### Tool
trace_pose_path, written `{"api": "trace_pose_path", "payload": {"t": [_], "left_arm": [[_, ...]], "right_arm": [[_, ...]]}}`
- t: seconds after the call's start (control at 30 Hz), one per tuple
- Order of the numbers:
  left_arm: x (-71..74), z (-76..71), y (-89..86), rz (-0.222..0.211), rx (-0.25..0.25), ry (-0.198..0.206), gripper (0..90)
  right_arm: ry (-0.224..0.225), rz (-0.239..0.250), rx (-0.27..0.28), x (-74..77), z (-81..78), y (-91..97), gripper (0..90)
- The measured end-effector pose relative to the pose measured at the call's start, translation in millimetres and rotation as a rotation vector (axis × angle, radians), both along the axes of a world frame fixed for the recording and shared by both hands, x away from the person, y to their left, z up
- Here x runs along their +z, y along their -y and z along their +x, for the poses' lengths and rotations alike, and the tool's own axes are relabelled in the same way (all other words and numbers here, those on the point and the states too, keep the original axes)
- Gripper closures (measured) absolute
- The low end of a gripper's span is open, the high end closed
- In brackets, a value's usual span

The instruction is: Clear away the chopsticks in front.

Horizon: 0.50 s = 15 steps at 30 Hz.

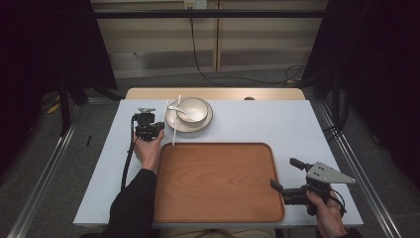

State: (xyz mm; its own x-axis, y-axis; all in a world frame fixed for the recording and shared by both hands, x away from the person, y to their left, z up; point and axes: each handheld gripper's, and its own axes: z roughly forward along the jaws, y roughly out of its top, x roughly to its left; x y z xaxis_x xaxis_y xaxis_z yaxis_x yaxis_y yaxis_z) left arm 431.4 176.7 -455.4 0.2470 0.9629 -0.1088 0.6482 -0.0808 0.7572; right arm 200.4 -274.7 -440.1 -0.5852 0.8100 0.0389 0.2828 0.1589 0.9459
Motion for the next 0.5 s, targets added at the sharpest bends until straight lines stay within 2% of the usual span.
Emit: {"api": "trace_pose_path", "payload": {"t": [0.03,0.07,0.13,0.2,0.33,0.37,0.4,0.43,0.47,0.5], "left_arm": [[0.0,0.0,0.0,0.000,0.000,0.000,85.4],[-0.4,-5.0,0.0,0.019,-0.003,-0.001,85.4],[-0.2,-8.0,0.1,0.020,0.008,0.008,85.4],[3.5,-16.6,-2.9,-0.007,0.014,0.017,85.4],[7.7,-25.6,-3.4,-0.025,0.021,0.021,85.4],[9.6,-31.5,-3.6,-0.050,0.022,0.020,85.4],[9.6,-31.5,-3.6,-0.050,0.022,0.020,85.4],[10.2,-34.7,-3.9,-0.081,0.018,0.021,85.4],[11.1,-38.1,-3.9,-0.091,0.020,0.028,85.4],[12.4,-41.7,-2.9,-0.073,0.023,0.039,85.4]], "right_arm": [[0.000,0.000,-0.001,0.0,0.0,-0.1,1.5],[0.000,0.000,-0.001,0.0,0.0,-0.1,1.5],[0.000,0.000,-0.001,0.0,0.0,-0.1,1.5],[-0.001,0.000,-0.001,-0.1,0.1,-0.1,1.5],[-0.001,0.001,-0.001,0.0,0.1,-0.2,1.5],[0.000,0.001,-0.001,0.0,0.2,-0.2,1.6],[0.001,0.004,-0.003,0.1,0.1,-0.3,1.5],[0.001,0.005,0.001,0.3,-0.1,0.2,1.5],[0.003,0.011,-0.002,0.4,-0.4,0.1,1.6],[0.003,0.011,-0.002,0.4,-0.4,0.1,1.6]]}}
